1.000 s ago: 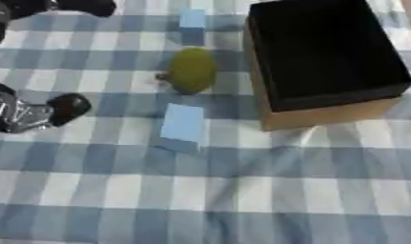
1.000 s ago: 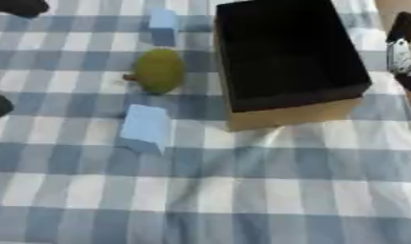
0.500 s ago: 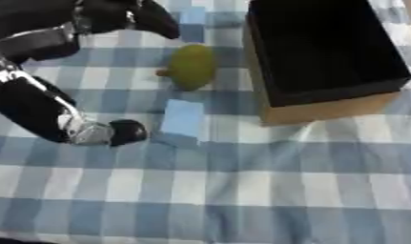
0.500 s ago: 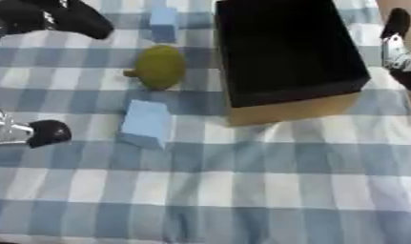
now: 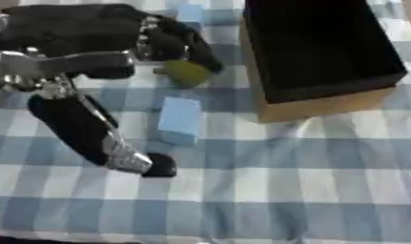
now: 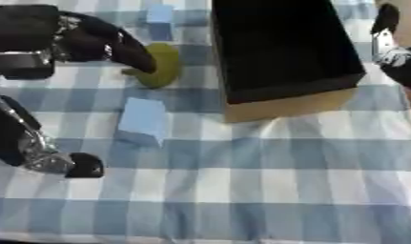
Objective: Pick up objects on the table and place them in the box.
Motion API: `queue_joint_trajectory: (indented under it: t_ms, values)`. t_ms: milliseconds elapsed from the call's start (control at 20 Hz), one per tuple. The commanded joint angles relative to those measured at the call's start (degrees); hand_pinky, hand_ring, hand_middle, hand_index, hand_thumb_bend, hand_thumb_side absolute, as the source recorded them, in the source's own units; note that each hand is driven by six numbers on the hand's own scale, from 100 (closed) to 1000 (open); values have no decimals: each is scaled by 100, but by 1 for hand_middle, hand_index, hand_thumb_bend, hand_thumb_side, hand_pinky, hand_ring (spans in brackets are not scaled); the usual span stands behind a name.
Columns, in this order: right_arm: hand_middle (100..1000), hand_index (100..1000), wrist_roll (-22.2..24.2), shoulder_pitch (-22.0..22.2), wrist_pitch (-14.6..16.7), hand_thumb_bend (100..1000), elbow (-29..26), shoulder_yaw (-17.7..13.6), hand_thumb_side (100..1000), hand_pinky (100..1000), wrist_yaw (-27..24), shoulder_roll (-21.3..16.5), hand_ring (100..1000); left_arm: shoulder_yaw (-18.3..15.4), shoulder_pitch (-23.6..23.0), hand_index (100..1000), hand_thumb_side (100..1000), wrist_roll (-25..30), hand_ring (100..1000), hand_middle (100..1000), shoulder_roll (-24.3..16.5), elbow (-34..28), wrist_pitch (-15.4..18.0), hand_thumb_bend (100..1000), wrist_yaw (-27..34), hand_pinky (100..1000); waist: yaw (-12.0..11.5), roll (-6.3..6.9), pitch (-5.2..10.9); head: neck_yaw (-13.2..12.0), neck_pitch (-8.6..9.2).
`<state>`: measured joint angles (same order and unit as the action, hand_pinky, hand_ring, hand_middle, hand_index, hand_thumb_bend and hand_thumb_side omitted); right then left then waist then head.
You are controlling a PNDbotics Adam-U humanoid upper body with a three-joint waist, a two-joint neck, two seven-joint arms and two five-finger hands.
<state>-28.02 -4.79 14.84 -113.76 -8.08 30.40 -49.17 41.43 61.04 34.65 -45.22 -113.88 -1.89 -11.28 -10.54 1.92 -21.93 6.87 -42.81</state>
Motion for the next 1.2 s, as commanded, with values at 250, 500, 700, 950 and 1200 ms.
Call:
queue_joint_trajectory:
  t_ms: [250, 500, 700, 950, 1200]
  values:
    - [649, 897, 5, 19, -33, 100, -83, -71, 470, 895, -52, -157, 943, 18, 173, 946, 255, 967, 921, 829, 48, -71, -256, 532, -241, 966, -4, 68, 216, 8, -62]
    - [645, 898, 34, 60, -60, 100, -83, -73, 470, 896, -76, -115, 948, -221, 299, 942, 323, 1706, 915, 823, 234, -71, -564, 565, -285, 959, -24, 74, 226, -4, -90]
    - [639, 898, 67, 81, -58, 100, -83, -65, 470, 896, -92, -93, 950, -340, 250, 932, 382, 1598, 902, 811, 302, -71, -857, 590, -440, 946, -31, 86, 227, -12, -104]
    - [631, 898, 127, 80, -53, 100, -83, -44, 470, 896, -129, -59, 952, -366, 85, 933, 396, 1384, 903, 811, 348, -30, -1199, 596, -851, 948, -17, 98, 219, -38, -89]
    - [627, 898, 189, 69, -45, 100, -83, -25, 470, 896, -171, -14, 955, -301, -20, 938, 407, 1239, 908, 815, 652, 452, -1170, 614, -1319, 954, 21, 88, 210, -73, -90]
